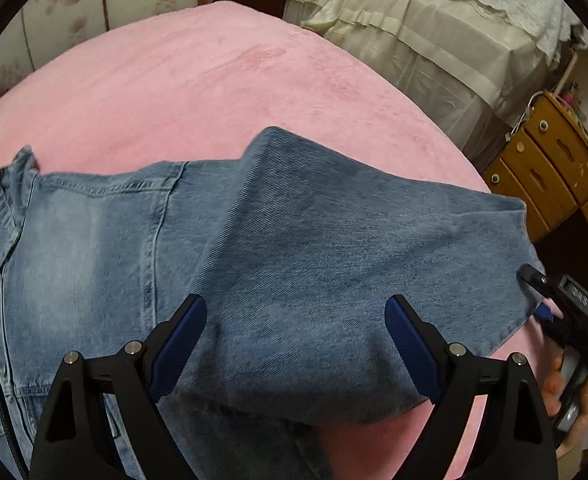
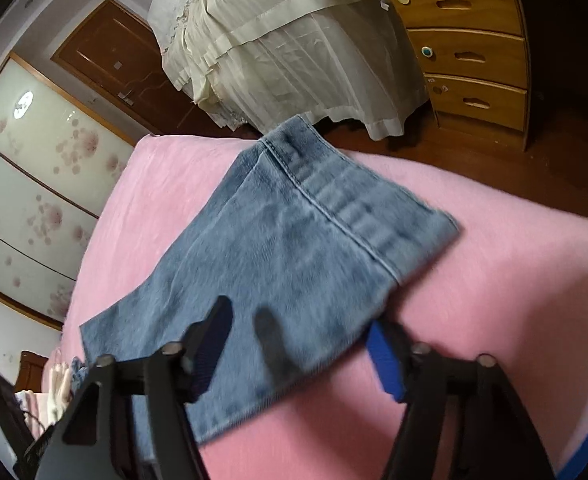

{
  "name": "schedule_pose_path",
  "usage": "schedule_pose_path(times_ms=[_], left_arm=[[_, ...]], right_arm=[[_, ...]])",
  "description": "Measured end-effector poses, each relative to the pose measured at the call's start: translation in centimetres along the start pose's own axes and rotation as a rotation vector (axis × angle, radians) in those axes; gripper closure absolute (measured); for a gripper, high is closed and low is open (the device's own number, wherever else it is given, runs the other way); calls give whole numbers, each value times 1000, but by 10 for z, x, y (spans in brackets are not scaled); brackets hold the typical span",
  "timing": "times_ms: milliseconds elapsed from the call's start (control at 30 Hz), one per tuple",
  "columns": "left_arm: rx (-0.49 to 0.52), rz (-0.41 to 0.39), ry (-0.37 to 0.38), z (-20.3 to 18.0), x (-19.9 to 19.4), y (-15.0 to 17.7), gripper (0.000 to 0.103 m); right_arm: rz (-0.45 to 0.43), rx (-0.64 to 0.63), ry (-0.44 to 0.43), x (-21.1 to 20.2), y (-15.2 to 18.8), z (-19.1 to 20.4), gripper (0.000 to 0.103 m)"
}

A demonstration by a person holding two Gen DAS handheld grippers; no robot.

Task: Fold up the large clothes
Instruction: 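Grasp the denim sleeve cuff with the right tool and lift it, then fold the held sleeve across the jacket front and open the right tool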

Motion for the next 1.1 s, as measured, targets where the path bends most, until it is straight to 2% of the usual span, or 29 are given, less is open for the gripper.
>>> schedule_pose_path(times_ms=[33,67,100,133,167,233,367,467,633,767,800,867,933,1100], left_arm=[[11,-6,-8,-4,1,-1,25],[19,-4,-7,-6,2,-1,38],[28,6,-1,-10,4,-1,45],[31,23,2,-12,5,0,56],[31,38,-1,-12,4,0,63],[15,39,12,-10,-3,1,63],[-23,12,2,7,-26,5,63],[-32,-12,-29,27,-45,10,63],[-56,-63,-78,76,-80,20,63],[-106,-89,-111,126,-103,39,62],[-122,-88,-122,138,-106,41,62],[-160,-82,-131,163,-109,49,60],[-226,-68,-132,196,-109,62,60],[-374,-3,-130,267,-95,98,60]], right_arm=[[6,-4,14,5,-2,-1,60],[10,-6,21,8,-4,-2,67],[13,-10,27,9,-5,-2,76],[16,-17,31,10,-6,-1,81],[22,-27,31,11,-7,0,86],[25,-67,48,9,-8,8,93],[-20,-191,106,-3,-13,40,95],[-80,-291,85,-20,-14,88,95],[-107,-477,4,-34,8,181,95],[-92,-624,-111,-35,47,266,95],[-71,-673,-151,-33,67,293,95],[-32,-740,-195,-29,95,321,95],[22,-842,-224,-16,137,354,95],[181,-972,-239,28,226,382,95]])
Point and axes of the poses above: each gripper's, at about its wrist camera, not at the fingertips, and x roughly the way its jaws point, z to its left, y to its underside, the point moved 8 cm from there along x, roughly the way its jaws point, and after that the axes turned 14 degrees about -y, right-handed, at the moved point
